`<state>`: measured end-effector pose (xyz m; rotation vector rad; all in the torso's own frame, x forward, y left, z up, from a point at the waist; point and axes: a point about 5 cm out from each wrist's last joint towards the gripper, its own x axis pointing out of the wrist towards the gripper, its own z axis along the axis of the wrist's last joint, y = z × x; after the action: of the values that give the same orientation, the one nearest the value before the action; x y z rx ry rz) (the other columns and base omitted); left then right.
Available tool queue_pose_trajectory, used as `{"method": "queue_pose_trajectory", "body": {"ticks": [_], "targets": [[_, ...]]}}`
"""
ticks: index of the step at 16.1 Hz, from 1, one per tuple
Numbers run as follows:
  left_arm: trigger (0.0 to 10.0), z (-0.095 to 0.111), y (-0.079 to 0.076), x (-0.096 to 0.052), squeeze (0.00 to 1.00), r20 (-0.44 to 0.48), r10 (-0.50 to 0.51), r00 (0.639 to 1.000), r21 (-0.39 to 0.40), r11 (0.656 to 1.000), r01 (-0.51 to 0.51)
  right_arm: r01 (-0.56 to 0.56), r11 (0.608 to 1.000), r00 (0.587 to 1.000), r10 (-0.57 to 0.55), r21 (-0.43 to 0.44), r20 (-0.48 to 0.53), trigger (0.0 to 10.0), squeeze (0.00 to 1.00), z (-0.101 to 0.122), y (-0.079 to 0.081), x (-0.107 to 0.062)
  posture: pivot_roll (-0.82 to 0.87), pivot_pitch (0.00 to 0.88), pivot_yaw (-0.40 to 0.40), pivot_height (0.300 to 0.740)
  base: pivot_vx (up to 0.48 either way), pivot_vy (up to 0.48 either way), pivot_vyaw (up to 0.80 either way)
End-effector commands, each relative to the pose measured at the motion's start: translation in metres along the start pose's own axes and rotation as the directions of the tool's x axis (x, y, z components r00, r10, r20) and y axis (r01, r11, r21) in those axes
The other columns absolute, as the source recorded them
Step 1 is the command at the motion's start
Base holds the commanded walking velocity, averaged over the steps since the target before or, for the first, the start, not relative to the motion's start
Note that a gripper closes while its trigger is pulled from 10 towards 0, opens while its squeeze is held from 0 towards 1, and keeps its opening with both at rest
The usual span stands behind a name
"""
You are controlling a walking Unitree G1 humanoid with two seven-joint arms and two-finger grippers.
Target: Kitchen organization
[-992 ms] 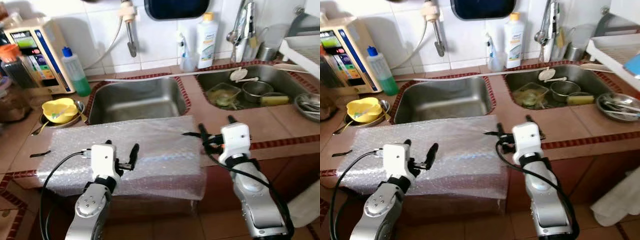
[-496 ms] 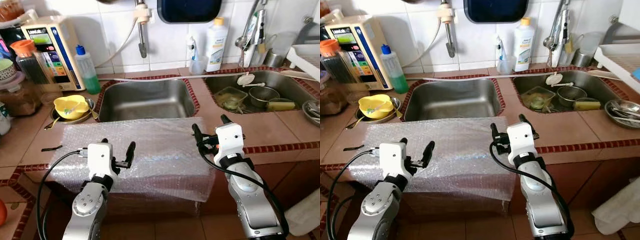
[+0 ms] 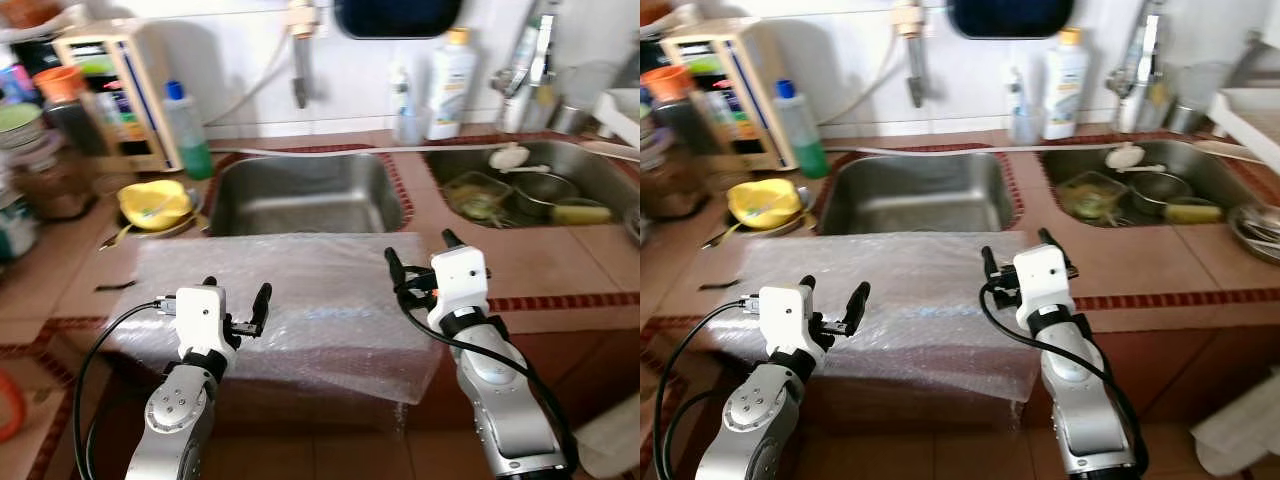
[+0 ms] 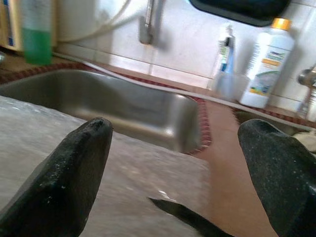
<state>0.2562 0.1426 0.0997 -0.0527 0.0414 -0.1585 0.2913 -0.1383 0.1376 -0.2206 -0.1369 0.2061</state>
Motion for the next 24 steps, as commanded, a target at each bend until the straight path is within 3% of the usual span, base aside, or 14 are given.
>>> {"method": "queue_pose_trajectory", "body": {"ticks": [1, 6, 11, 24], "targets": [[10.0, 0.0, 0.002, -0.001, 0.0, 0.002, 0.004, 1.0, 0.008, 1.0, -0.004, -0.006, 1.0, 1.0, 0.005, 0.009, 0.014, 10.0, 0.0, 0.003, 0.001, 0.0, -0.14, 0.003, 0.084, 0.74, 0.0, 0.0, 0.0], [10.0, 0.005, -0.002, -0.002, 0.0, 0.03, -0.045, 0.999, -0.023, 0.999, 0.045, 0.006, 1.0, 1.0, -0.006, 0.01, 0.02, 10.0, 0.0, 0.004, 0.0, -0.001, -0.15, 0.003, 0.087, 0.74, 0.0, 0.0, 0.0], [10.0, 0.026, -0.009, 0.002, 0.0, 0.113, -0.106, 0.988, -0.023, 0.994, 0.109, 0.061, 0.997, 0.995, -0.058, -0.043, 0.081, 10.0, 0.0, 0.016, -0.011, -0.001, -0.15, 0.004, 0.086, 0.74, 0.0, 0.0, 0.0], [10.0, 0.022, -0.01, -0.002, 0.0, 0.101, -0.128, 0.987, -0.028, 0.991, 0.131, 0.06, 0.997, 0.996, -0.057, -0.039, 0.076, 10.0, 0.0, 0.013, -0.009, -0.001, -0.15, 0.0, 0.084, 0.74, 0.0, 0.0, 0.0]]}}
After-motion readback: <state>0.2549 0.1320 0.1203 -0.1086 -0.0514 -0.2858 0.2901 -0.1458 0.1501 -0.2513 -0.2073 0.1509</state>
